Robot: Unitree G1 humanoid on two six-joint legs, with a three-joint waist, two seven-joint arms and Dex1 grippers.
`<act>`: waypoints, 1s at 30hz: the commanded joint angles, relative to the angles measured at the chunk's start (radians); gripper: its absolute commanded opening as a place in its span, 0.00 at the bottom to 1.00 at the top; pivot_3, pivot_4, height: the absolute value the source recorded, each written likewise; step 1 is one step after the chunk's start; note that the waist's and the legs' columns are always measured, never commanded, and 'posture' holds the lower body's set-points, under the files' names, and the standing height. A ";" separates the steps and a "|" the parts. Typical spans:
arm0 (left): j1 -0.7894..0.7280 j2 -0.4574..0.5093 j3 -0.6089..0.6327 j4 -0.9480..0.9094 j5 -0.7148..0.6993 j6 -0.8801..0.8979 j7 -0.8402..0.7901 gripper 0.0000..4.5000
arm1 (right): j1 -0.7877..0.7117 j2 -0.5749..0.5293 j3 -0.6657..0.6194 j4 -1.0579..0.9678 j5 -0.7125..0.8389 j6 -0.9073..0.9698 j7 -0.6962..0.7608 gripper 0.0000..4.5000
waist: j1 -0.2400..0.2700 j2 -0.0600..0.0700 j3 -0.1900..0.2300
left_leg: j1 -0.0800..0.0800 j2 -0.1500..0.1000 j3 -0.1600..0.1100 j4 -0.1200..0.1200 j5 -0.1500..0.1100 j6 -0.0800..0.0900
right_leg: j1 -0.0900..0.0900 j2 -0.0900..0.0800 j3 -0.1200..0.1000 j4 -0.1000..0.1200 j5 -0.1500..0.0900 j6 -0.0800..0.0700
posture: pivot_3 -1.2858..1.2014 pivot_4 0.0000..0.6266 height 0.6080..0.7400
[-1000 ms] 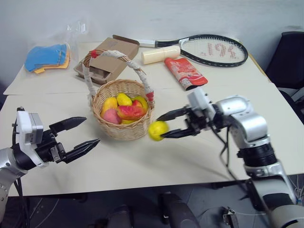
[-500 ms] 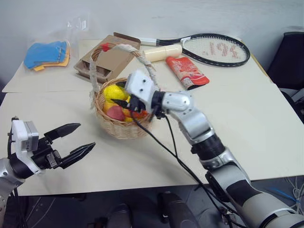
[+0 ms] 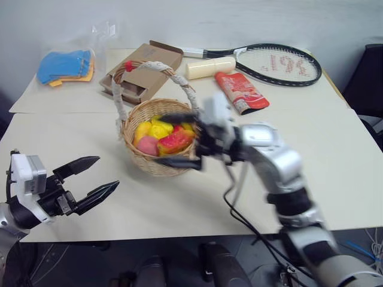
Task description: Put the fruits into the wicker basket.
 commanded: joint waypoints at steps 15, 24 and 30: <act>-0.046 0.011 -0.001 -0.046 -0.031 -0.005 0.024 1.00 | -0.324 0.237 -0.041 0.706 -0.242 -0.428 -0.045 0.80 | -0.036 0.001 0.001 | 0.002 0.006 0.004 -0.001 0.003 -0.001 | -0.003 0.011 0.005 0.004 0.001 -0.004 | 0.52 0.24 1.00; -0.115 0.022 -0.042 -0.032 -0.045 0.010 0.035 1.00 | -0.280 0.185 -0.110 0.631 -0.167 -0.388 0.076 0.09 | -0.008 0.001 0.001 | -0.001 0.001 0.003 0.003 0.002 -0.001 | -0.002 0.002 0.002 0.003 0.003 -0.001 | 0.52 0.24 1.00; -0.184 0.026 -0.121 0.010 -0.028 0.002 0.017 1.00 | -0.080 0.017 -0.216 0.298 -0.068 -0.232 0.029 0.02 | 0.009 0.001 0.001 | -0.001 0.001 0.002 0.003 0.002 -0.001 | -0.002 0.003 0.002 0.002 0.003 -0.001 | 0.52 0.24 1.00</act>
